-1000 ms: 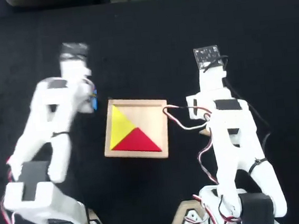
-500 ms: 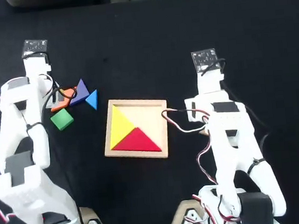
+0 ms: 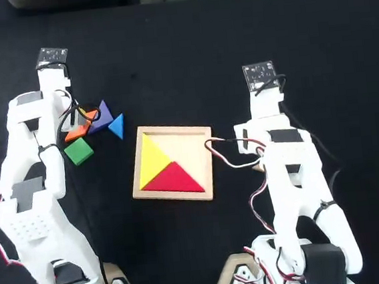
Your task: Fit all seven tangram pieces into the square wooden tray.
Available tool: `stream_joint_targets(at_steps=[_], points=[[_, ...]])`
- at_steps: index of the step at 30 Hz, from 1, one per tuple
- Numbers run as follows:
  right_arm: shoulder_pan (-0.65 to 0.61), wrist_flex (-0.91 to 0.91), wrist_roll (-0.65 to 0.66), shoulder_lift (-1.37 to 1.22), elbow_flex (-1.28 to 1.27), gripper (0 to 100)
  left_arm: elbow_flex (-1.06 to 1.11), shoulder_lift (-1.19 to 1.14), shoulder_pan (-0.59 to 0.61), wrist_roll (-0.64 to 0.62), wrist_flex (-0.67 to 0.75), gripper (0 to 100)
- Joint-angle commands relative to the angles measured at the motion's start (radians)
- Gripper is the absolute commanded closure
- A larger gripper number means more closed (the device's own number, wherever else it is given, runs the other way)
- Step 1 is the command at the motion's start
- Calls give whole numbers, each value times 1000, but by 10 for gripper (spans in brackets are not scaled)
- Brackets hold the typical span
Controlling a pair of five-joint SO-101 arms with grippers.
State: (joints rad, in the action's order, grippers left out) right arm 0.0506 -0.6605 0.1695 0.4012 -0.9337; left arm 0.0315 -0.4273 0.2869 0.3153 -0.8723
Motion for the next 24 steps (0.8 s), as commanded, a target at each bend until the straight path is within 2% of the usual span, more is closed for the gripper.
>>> stream_joint_targets(at_steps=[1,8,16,21,24], points=[[-15,18,5,27,4,988,-27,58,-16,15,8,777],[-15,17,5,27,4,988,36,74,-77,66,8,777],[-15,15,5,27,4,988,33,61,-50,72,20,777],[-15,15,5,27,2,988,30,-2,-16,74,114,777],[-15,15,5,27,2,988,35,-15,-18,74,91,777]])
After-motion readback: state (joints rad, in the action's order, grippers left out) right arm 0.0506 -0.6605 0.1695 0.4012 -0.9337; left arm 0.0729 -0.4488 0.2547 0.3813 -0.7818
